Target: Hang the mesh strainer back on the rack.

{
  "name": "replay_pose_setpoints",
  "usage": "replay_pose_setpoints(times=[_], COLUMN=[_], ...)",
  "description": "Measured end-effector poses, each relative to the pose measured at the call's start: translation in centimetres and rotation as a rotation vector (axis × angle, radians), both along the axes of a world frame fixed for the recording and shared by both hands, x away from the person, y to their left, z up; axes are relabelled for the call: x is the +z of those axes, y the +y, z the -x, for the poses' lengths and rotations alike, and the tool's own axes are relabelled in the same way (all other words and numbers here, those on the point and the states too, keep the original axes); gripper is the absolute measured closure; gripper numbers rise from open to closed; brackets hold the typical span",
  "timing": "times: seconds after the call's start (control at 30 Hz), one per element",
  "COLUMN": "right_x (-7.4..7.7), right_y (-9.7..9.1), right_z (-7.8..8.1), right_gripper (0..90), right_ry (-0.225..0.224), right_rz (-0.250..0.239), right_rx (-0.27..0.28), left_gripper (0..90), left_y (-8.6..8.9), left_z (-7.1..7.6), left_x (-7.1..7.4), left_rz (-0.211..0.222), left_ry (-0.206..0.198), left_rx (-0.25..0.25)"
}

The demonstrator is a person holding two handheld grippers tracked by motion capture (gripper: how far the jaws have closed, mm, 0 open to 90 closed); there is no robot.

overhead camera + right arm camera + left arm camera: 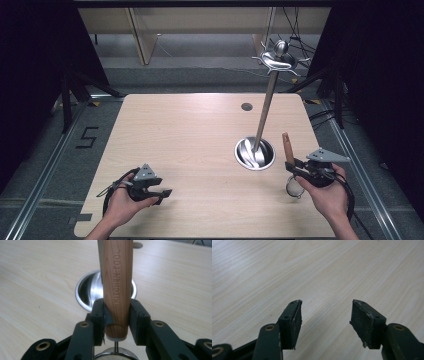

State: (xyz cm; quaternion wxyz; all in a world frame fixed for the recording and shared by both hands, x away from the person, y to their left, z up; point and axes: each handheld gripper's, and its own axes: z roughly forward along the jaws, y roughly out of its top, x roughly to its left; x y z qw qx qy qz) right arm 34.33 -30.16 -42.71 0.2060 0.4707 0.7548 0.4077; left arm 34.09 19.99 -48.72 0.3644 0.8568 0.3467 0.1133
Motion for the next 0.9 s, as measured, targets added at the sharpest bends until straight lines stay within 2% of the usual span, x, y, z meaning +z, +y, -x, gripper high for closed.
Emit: replay_pose_setpoints(times=[0.03, 0.07, 0.1, 0.13, 0.2, 0.23, 0.27, 0.3, 0.33, 0.4, 0.5, 0.53, 0.57, 0.67, 0.73, 0.77, 0.8, 0.87, 0.9], right_x=[0.3, 0.3, 0.4, 0.5, 0.7, 0.8, 0.8, 0.9, 1.0, 1.2, 1.6, 1.8, 1.9, 2.4, 2.6, 2.8, 2.8, 3.0, 3.1], right_y=[0.1, 0.1, 0.0, 0.2, 0.3, 0.3, 0.3, 0.2, 0.1, 0.3, 0.1, 0.2, 0.2, 0.1, 0.0, -0.2, -0.2, -0.1, -0.2], right_z=[0.1, 0.1, 0.0, 0.2, 0.2, 0.3, 0.2, 0.0, 0.1, 0.2, 0.2, 0.4, 0.4, 0.6, 0.6, 0.5, 0.5, 0.8, 0.6], right_gripper=[69.1, 69.1, 69.1, 69.1, 69.1, 69.1, 69.1, 69.1, 69.1, 69.1, 69.1, 69.1, 69.1, 69.1, 69.1, 69.1, 69.1, 69.1, 69.1], right_ry=[-0.025, -0.025, -0.045, -0.042, -0.045, -0.048, -0.070, -0.079, -0.085, -0.071, -0.090, -0.087, -0.103, -0.103, -0.114, -0.136, -0.136, -0.116, -0.141], right_rz=[-0.002, -0.002, 0.005, -0.010, -0.017, -0.014, -0.008, 0.011, 0.023, 0.011, -0.004, -0.019, -0.018, -0.025, -0.012, 0.001, 0.001, -0.030, -0.026], right_rx=[0.010, 0.010, 0.024, 0.013, 0.030, 0.019, 0.019, 0.036, 0.026, 0.015, 0.023, 0.010, 0.008, -0.008, -0.007, 0.000, 0.000, -0.019, -0.005], left_gripper=[41.3, 41.3, 41.3, 41.3, 41.3, 41.3, 41.3, 41.3, 41.3, 41.3, 41.4, 41.3, 41.3, 41.3, 41.3, 41.3, 41.3, 41.2, 41.3], left_y=[0.0, 0.0, 0.0, 0.0, 0.0, 0.0, 0.0, 0.0, 0.0, 0.1, 0.1, 0.1, 0.1, 0.2, 0.2, 0.2, 0.0, 0.0, 0.0], left_z=[0.0, 0.0, 0.0, 0.0, 0.0, 0.0, 0.0, 0.0, 0.0, 0.0, 0.0, -0.1, -0.1, -0.2, -0.2, -0.2, 0.0, 0.0, 0.0], left_x=[0.0, 0.0, 0.0, 0.0, 0.0, 0.0, 0.0, 0.0, 0.0, 0.0, 0.1, 0.1, 0.1, 0.1, 0.1, 0.1, 0.0, 0.0, 0.0], left_rz=[0.000, 0.000, -0.001, 0.000, 0.001, 0.001, 0.001, 0.002, 0.002, 0.004, 0.002, -0.005, -0.002, -0.011, -0.009, -0.008, 0.015, 0.016, 0.017], left_ry=[-0.001, -0.001, -0.001, -0.001, 0.000, 0.000, 0.000, 0.000, -0.001, -0.004, -0.007, -0.017, -0.017, -0.025, -0.025, -0.024, 0.003, 0.007, 0.007], left_rx=[-0.001, 0.000, 0.000, 0.000, -0.001, -0.001, -0.001, -0.001, 0.000, 0.002, 0.003, 0.002, 0.003, -0.002, -0.002, 0.000, 0.027, 0.021, 0.022])
